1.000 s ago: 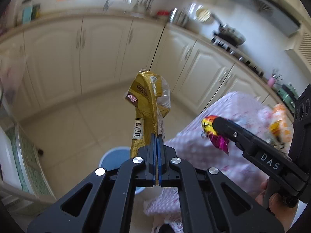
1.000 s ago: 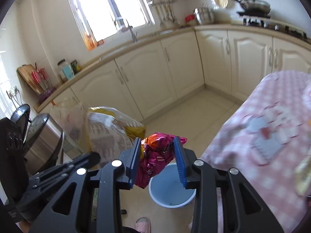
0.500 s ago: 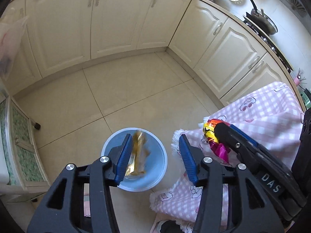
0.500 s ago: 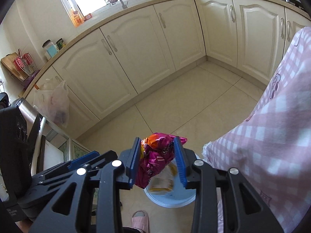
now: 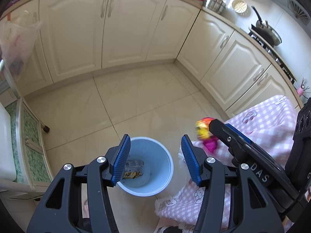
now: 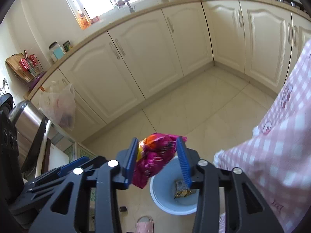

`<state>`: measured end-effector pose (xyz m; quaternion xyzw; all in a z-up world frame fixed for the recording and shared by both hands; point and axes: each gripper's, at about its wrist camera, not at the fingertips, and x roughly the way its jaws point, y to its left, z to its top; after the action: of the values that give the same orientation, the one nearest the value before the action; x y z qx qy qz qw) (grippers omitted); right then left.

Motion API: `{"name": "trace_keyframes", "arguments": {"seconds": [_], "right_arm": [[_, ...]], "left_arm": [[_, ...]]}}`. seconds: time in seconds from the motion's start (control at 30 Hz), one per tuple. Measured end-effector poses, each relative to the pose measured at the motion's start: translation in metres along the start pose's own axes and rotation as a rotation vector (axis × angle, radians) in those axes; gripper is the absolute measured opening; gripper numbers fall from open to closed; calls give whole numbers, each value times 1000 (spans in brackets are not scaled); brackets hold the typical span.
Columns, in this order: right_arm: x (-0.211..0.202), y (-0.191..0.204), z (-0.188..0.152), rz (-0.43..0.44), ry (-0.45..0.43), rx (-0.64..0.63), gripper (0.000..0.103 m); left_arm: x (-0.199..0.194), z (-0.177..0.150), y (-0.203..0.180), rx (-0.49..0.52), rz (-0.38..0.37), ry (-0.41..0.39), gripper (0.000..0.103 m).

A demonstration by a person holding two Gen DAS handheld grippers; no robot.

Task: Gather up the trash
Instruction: 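Carry both items over the blue bucket and open both tools to drop them, then grasp the dark snack wrapper with the left tool while the right tool grasps the orange peel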

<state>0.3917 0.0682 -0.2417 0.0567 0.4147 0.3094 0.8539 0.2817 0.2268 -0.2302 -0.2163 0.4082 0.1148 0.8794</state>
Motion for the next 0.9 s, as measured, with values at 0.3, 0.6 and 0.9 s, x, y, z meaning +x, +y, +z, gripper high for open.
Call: {"name": "trace_keyframes", "arguments": {"seconds": [0.3, 0.6, 0.9], "right_arm": [[-103, 21, 16, -112, -169, -64, 54], [-276, -16, -20, -347, -357, -29, 59], [-379, -115, -88, -543, -364, 173, 60]], "left_arm": [[-84, 2, -46, 67, -96, -131, 52], [-167, -35, -156, 278, -298, -216, 57], [-176, -98, -256, 517, -443, -115, 59]]}}
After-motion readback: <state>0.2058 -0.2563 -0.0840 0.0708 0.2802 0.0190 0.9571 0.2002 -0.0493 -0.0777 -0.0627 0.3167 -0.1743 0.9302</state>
